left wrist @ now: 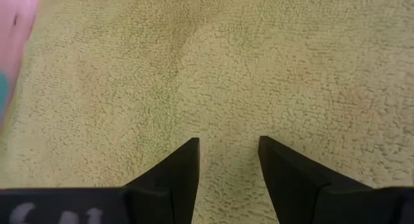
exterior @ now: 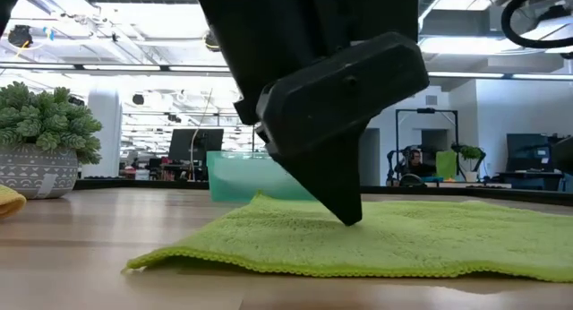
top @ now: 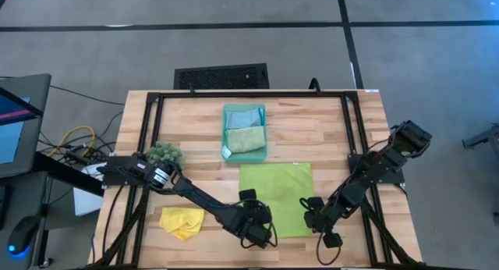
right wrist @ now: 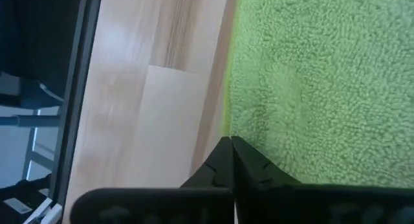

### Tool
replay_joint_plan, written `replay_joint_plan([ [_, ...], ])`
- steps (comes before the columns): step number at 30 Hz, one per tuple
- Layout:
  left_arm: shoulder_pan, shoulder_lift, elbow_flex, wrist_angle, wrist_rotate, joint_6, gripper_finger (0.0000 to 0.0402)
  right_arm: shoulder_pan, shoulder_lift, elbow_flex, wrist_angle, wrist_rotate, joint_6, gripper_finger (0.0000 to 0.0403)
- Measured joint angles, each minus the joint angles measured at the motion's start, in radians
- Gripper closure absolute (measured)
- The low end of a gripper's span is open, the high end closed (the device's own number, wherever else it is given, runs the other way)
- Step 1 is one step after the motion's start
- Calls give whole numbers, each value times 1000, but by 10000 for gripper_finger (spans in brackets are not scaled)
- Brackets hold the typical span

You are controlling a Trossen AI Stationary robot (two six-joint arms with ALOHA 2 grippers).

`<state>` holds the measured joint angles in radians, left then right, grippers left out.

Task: Fold microfiber towels
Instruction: Fold the light green microfiber cloth

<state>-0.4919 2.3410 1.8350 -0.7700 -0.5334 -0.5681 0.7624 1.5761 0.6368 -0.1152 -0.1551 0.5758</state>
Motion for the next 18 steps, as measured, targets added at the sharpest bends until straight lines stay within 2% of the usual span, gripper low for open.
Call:
replay_joint_plan([
  [6,0,-2,33,-14,-11,-1,248,1,0,-3,16,-7,0,392],
  [11,0,-2,34,-20,-14,-2,248,11,0,-3,44,-107,54,395],
  [18,0,-2,34,-26,-23,-2,248,19,0,-3,41,-97,65,385],
])
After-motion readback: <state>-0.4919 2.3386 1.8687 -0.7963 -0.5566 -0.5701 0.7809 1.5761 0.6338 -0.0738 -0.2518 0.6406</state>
